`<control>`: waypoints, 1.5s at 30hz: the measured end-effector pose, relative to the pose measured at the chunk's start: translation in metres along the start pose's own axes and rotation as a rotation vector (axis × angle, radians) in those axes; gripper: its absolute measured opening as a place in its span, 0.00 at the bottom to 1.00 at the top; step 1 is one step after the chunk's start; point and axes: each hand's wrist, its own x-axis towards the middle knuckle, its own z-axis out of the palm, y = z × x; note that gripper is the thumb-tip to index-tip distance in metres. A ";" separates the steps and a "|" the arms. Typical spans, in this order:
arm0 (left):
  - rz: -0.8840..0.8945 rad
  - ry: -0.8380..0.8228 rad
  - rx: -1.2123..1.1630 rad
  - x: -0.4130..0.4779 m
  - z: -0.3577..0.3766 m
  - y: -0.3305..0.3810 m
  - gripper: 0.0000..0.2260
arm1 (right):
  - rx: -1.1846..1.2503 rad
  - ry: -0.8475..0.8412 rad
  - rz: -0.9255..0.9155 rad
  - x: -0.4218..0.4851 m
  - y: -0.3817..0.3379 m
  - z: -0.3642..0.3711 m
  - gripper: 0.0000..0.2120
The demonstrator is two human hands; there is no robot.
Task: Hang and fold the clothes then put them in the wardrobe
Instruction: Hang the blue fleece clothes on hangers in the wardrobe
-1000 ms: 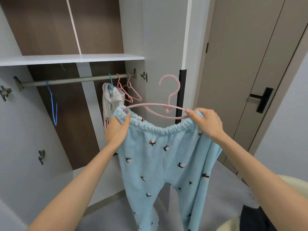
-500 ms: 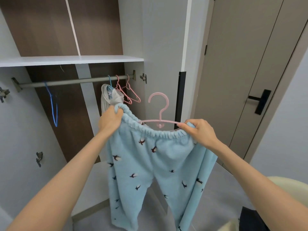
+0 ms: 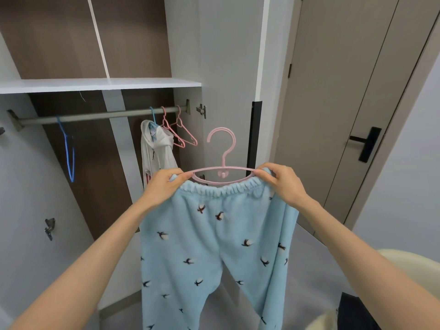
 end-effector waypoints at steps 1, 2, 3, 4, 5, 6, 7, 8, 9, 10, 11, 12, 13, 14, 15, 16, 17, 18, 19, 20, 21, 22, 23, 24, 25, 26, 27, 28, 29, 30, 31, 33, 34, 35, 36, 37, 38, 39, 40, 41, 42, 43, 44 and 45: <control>-0.008 0.008 -0.004 0.000 0.001 0.002 0.18 | -0.070 0.015 -0.028 -0.001 0.003 -0.001 0.13; -0.019 0.020 -0.014 0.000 0.001 0.005 0.17 | -0.143 0.038 -0.060 -0.002 0.005 0.000 0.13; -0.031 0.034 -0.028 -0.001 0.000 0.007 0.16 | -0.211 0.053 -0.087 -0.002 0.008 0.000 0.13; -0.043 0.046 -0.041 -0.001 0.000 0.008 0.15 | -0.267 0.053 -0.104 -0.002 0.009 0.000 0.12; -0.052 0.056 -0.047 0.000 -0.002 0.009 0.15 | -0.304 0.033 -0.105 -0.001 0.011 -0.001 0.12; -0.058 0.068 -0.052 0.000 -0.003 0.010 0.14 | -0.316 -0.003 -0.095 0.000 0.012 -0.003 0.11; -0.063 0.088 -0.057 0.000 -0.005 0.009 0.13 | -0.308 -0.041 -0.077 0.001 0.013 -0.005 0.10; -0.069 0.114 -0.065 -0.001 -0.008 0.009 0.14 | -0.282 -0.066 -0.056 0.001 0.015 -0.007 0.10; -0.072 0.139 -0.069 -0.001 -0.011 0.010 0.16 | -0.243 -0.073 -0.037 0.000 0.017 -0.008 0.10; -0.069 0.154 -0.070 -0.001 -0.013 0.010 0.17 | -0.202 -0.069 -0.022 -0.001 0.017 -0.007 0.11; -0.061 0.157 -0.060 -0.001 -0.015 0.010 0.17 | -0.167 -0.067 -0.012 0.000 0.017 -0.006 0.12; -0.055 0.149 -0.044 -0.001 -0.016 0.010 0.16 | -0.147 -0.072 -0.010 0.000 0.016 -0.004 0.11; -0.052 0.137 -0.029 -0.001 -0.018 0.010 0.15 | -0.143 -0.082 -0.018 0.001 0.015 -0.001 0.10; -0.049 0.128 -0.022 -0.001 -0.020 0.011 0.14 | -0.143 -0.100 -0.031 0.002 0.012 0.000 0.09; -0.048 0.125 -0.023 -0.002 -0.022 0.010 0.13 | -0.145 -0.122 -0.046 0.003 0.010 0.002 0.09; -0.049 0.128 -0.028 -0.003 -0.023 0.009 0.13 | -0.150 -0.148 -0.065 0.004 0.007 0.002 0.10; -0.056 0.136 -0.034 -0.004 -0.024 0.007 0.12 | -0.164 -0.170 -0.087 0.005 0.003 0.003 0.10; -0.071 0.145 -0.046 -0.005 -0.024 0.005 0.12 | -0.188 -0.184 -0.110 0.005 -0.001 0.004 0.12; -0.090 0.151 -0.059 -0.006 -0.023 0.003 0.12 | -0.224 -0.183 -0.141 0.006 -0.006 0.006 0.13; -0.109 0.151 -0.068 -0.007 -0.021 0.002 0.12 | -0.269 -0.170 -0.187 0.008 -0.012 0.009 0.14; -0.124 0.147 -0.071 -0.008 -0.019 0.002 0.12 | -0.312 -0.156 -0.236 0.010 -0.020 0.012 0.15; -0.135 0.144 -0.074 -0.009 -0.017 0.002 0.12 | -0.340 -0.152 -0.273 0.012 -0.029 0.016 0.15; -0.138 0.142 -0.078 -0.011 -0.015 0.002 0.12 | -0.350 -0.164 -0.287 0.015 -0.038 0.019 0.14; -0.137 0.144 -0.077 -0.011 -0.015 0.002 0.11 | -0.350 -0.189 -0.282 0.018 -0.044 0.022 0.14; -0.135 0.148 -0.067 -0.012 -0.014 0.002 0.11 | -0.347 -0.213 -0.273 0.021 -0.048 0.025 0.13; -0.131 0.156 -0.051 -0.013 -0.015 0.001 0.10 | -0.338 -0.225 -0.268 0.023 -0.051 0.027 0.13; -0.118 0.167 -0.037 -0.014 -0.015 0.001 0.10 | -0.318 -0.230 -0.266 0.025 -0.052 0.028 0.13; -0.095 0.182 -0.022 -0.015 -0.016 -0.001 0.09 | -0.293 -0.236 -0.264 0.027 -0.053 0.029 0.14; -0.066 0.198 0.002 -0.016 -0.016 -0.002 0.08 | -0.268 -0.245 -0.260 0.029 -0.054 0.030 0.15; -0.043 0.213 0.042 -0.017 -0.015 -0.005 0.07 | -0.244 -0.259 -0.252 0.031 -0.055 0.031 0.15; -0.036 0.226 0.091 -0.017 -0.014 -0.008 0.06 | -0.218 -0.277 -0.238 0.033 -0.056 0.032 0.15; -0.050 0.247 0.162 -0.018 -0.011 -0.015 0.10 | -0.158 -0.311 -0.211 0.036 -0.058 0.035 0.15; -0.052 0.256 0.174 -0.020 -0.010 -0.018 0.12 | -0.126 -0.317 -0.202 0.038 -0.057 0.036 0.15; -0.050 0.264 0.183 -0.022 -0.010 -0.021 0.14 | -0.097 -0.318 -0.195 0.040 -0.057 0.037 0.15; -0.053 0.272 0.195 -0.024 -0.010 -0.023 0.15 | -0.069 -0.316 -0.191 0.042 -0.056 0.038 0.15; -0.062 0.278 0.214 -0.026 -0.010 -0.026 0.16 | -0.043 -0.316 -0.192 0.044 -0.056 0.040 0.15; -0.080 0.282 0.237 -0.027 -0.010 -0.028 0.17 | -0.019 -0.320 -0.196 0.046 -0.057 0.041 0.16; -0.106 0.285 0.259 -0.027 -0.011 -0.029 0.18 | 0.004 -0.329 -0.199 0.047 -0.058 0.043 0.15; -0.135 0.288 0.276 -0.026 -0.011 -0.030 0.19 | 0.025 -0.339 -0.203 0.049 -0.058 0.046 0.15; -0.159 0.291 0.284 -0.025 -0.012 -0.030 0.19 | 0.043 -0.348 -0.207 0.051 -0.058 0.048 0.15; -0.176 0.294 0.287 -0.023 -0.012 -0.031 0.19 | 0.061 -0.356 -0.209 0.053 -0.058 0.050 0.15; -0.186 0.296 0.290 -0.022 -0.013 -0.031 0.19 | 0.078 -0.361 -0.209 0.055 -0.057 0.052 0.15; -0.197 0.300 0.298 -0.020 -0.013 -0.031 0.19 | 0.094 -0.364 -0.210 0.058 -0.056 0.054 0.16; -0.213 0.308 0.315 -0.020 -0.014 -0.032 0.19 | 0.106 -0.367 -0.209 0.060 -0.055 0.057 0.16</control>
